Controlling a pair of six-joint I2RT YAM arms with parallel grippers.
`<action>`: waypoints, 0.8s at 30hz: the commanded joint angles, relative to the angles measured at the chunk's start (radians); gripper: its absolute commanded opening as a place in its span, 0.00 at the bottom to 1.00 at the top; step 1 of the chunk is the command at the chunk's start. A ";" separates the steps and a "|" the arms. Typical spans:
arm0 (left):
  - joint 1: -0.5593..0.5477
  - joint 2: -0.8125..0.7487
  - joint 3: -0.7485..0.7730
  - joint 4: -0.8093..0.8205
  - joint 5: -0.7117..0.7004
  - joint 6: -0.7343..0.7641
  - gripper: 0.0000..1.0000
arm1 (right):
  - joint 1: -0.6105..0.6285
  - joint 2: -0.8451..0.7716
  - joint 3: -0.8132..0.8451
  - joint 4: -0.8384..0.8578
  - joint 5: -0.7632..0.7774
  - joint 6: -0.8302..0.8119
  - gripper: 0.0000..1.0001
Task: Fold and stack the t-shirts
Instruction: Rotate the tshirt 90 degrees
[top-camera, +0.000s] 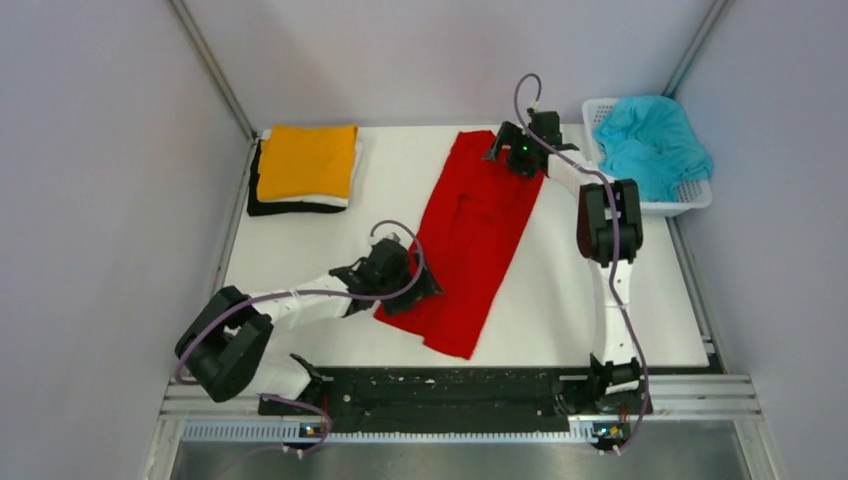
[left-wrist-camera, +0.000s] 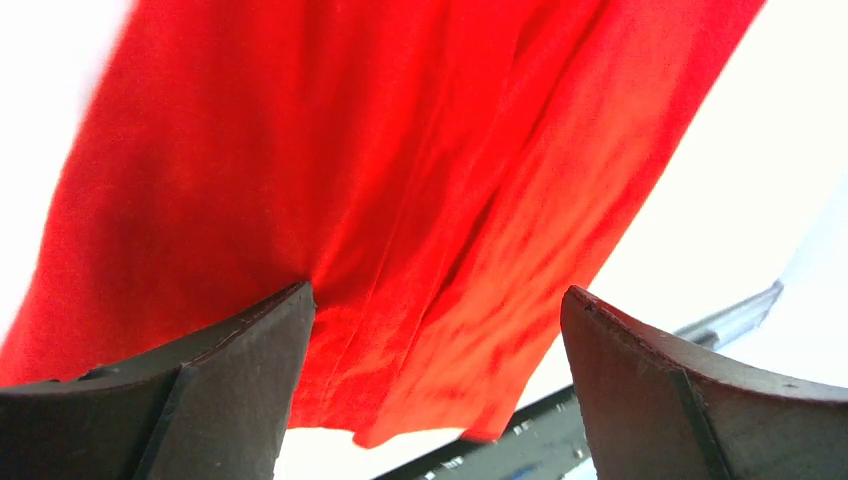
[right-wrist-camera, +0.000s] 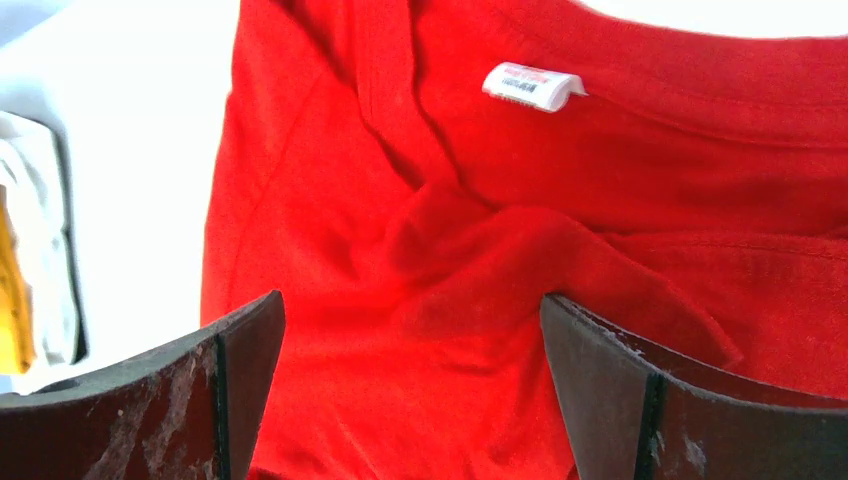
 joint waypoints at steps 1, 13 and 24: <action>-0.140 0.066 -0.018 0.044 0.074 -0.128 0.99 | 0.033 0.274 0.331 -0.158 -0.131 -0.079 0.99; -0.302 -0.153 0.143 -0.234 -0.218 -0.076 0.99 | 0.074 0.106 0.564 -0.329 0.095 -0.166 0.99; -0.154 -0.323 -0.037 -0.289 -0.246 0.051 0.99 | 0.290 -0.748 -0.522 -0.284 0.419 -0.178 0.99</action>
